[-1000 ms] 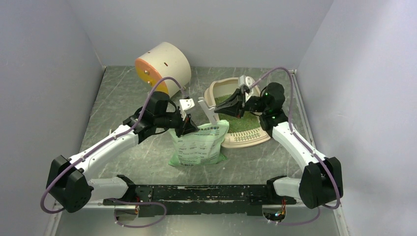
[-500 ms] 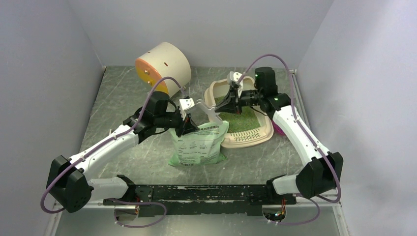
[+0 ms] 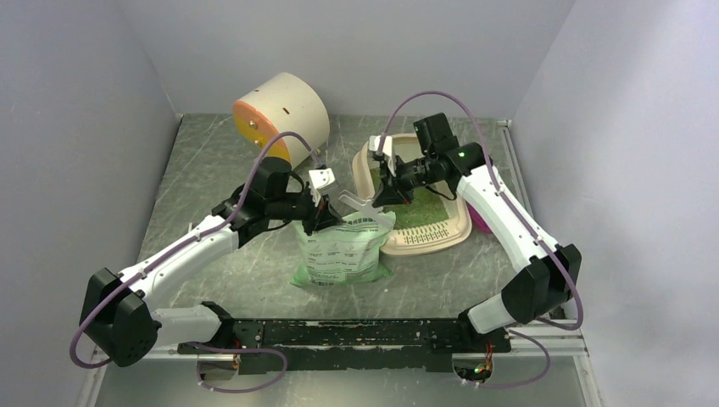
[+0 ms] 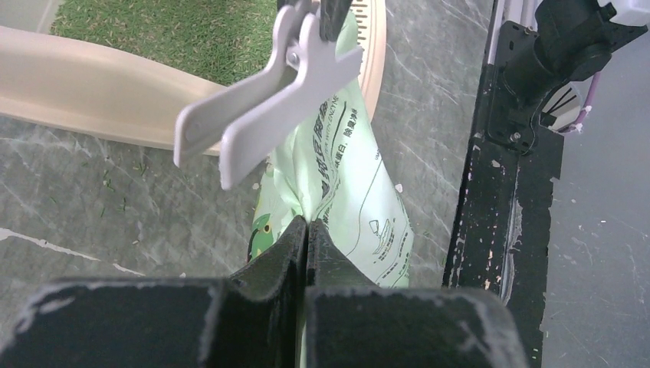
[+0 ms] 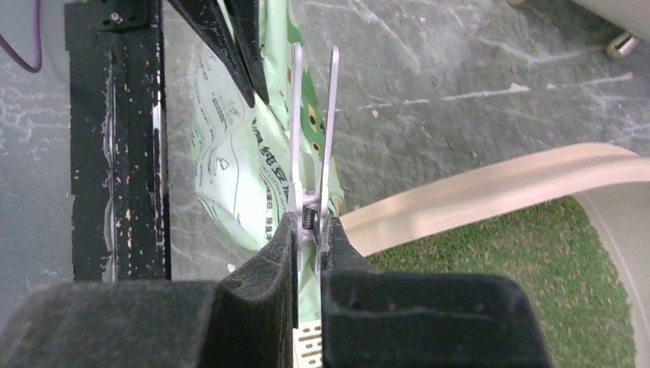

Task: Fill the litter box with clean litter
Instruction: Clamp the cat litter bag at the center of the board.

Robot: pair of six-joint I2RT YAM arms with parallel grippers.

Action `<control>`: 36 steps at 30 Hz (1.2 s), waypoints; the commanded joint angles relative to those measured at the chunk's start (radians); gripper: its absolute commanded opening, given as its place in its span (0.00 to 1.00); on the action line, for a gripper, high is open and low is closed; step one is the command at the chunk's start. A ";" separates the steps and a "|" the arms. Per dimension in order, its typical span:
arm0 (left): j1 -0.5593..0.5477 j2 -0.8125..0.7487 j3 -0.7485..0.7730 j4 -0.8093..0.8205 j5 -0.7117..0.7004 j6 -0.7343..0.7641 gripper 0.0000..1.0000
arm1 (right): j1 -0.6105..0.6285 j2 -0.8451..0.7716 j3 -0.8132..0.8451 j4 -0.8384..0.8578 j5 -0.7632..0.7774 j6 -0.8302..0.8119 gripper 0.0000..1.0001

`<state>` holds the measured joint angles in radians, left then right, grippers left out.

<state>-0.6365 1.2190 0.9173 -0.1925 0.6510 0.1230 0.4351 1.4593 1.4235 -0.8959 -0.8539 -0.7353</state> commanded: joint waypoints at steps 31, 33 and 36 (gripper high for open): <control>-0.002 -0.027 0.021 0.040 0.041 -0.004 0.05 | 0.133 0.007 0.001 -0.016 0.184 0.003 0.07; 0.000 -0.031 0.022 0.031 0.018 -0.003 0.05 | 0.128 0.000 0.011 -0.010 0.157 -0.010 0.00; 0.009 -0.042 0.024 0.000 -0.023 0.015 0.33 | 0.122 -0.020 0.003 -0.007 0.135 -0.022 0.00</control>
<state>-0.6357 1.2179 0.9173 -0.1925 0.6395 0.1257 0.5602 1.4799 1.4364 -0.9398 -0.6582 -0.7406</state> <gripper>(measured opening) 0.170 0.069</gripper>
